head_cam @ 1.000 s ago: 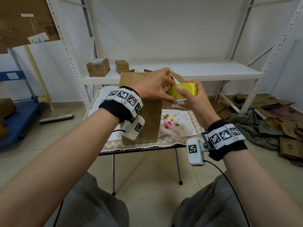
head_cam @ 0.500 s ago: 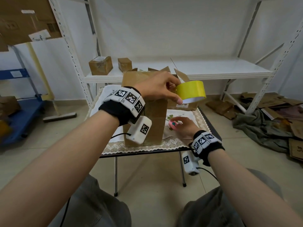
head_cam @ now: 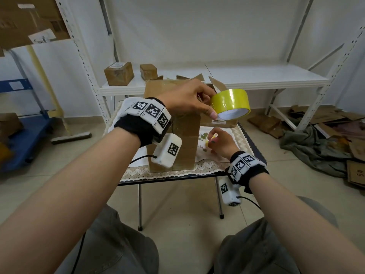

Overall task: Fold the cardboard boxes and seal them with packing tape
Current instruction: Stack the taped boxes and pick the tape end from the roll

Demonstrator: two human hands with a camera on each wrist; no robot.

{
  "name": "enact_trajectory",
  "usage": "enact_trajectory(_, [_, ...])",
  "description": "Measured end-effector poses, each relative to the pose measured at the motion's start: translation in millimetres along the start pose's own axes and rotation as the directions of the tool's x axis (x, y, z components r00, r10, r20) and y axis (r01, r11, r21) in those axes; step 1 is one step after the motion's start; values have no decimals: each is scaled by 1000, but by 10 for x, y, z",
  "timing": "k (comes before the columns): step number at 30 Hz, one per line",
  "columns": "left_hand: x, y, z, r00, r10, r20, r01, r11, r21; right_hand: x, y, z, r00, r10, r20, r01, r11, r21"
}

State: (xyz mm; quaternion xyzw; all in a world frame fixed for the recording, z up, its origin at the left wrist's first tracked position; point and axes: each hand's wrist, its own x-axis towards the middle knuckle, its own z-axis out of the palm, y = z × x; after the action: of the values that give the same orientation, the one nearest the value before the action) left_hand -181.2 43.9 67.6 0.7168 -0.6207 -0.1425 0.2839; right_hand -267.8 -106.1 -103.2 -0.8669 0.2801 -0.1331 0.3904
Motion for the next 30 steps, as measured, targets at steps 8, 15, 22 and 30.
enact_trajectory(8, [6,18,-20,1000,-9,21,11,997,-82,-421,81,-193,976,-214,-39,218,959,181])
enact_trajectory(15, [3,-5,-34,997,-66,-41,65,998,-26,-666,9,-290,881,-449,-147,460,887,48])
enact_trajectory(22, [-19,46,-48,994,-87,-73,86,996,-15,-710,-151,-333,712,-687,-146,682,726,-94])
enact_trajectory(30, [-72,123,-53,984,-118,-132,117,993,-14,-785,-285,-266,597,-703,-386,700,692,-179])
